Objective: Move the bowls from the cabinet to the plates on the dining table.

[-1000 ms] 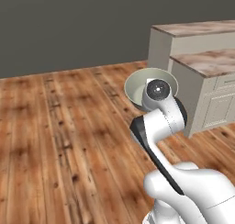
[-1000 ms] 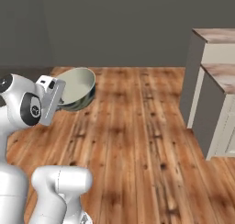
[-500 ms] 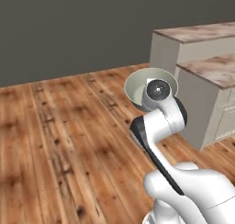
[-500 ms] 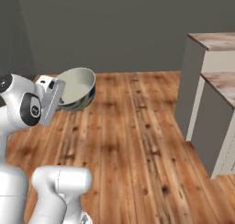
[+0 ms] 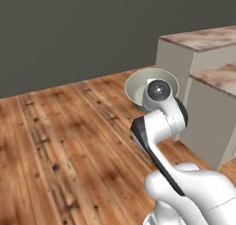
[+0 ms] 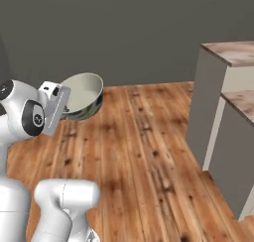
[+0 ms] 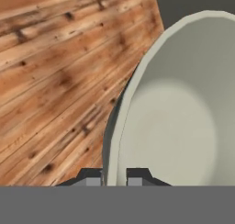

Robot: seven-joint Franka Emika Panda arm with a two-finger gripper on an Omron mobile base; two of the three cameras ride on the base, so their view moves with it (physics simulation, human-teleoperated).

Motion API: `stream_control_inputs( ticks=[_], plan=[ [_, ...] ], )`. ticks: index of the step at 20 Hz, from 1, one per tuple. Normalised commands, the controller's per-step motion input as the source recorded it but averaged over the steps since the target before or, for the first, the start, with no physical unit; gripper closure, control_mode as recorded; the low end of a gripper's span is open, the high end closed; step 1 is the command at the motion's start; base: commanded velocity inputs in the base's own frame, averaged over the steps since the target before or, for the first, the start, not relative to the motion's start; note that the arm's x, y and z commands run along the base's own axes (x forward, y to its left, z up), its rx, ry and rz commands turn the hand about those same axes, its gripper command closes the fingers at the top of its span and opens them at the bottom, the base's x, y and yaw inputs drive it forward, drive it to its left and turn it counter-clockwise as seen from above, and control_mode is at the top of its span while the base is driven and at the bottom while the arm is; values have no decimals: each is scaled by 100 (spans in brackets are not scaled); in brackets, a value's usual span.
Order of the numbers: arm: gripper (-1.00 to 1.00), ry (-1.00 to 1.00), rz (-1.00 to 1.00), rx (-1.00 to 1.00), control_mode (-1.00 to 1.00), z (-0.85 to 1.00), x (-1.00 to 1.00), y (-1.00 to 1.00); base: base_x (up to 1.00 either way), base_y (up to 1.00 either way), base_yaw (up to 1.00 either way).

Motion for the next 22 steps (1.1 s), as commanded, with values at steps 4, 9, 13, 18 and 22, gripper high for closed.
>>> stream_control_inputs(
  ticks=[4, 9, 13, 18, 22],
  plan=[
    [100, 0, 0, 0, 100, 0, 0, 0, 100, 55, -23],
    [100, 0, 0, 0, 100, 0, 0, 0, 100, 54, -24],
    [100, 0, 0, 0, 100, 0, 0, 0, 100, 53, -24],
    [100, 0, 0, 0, 100, 0, 0, 0, 100, 54, -23],
    [100, 0, 0, 0, 100, 0, 0, 0, 100, 50, -25]
  ],
)
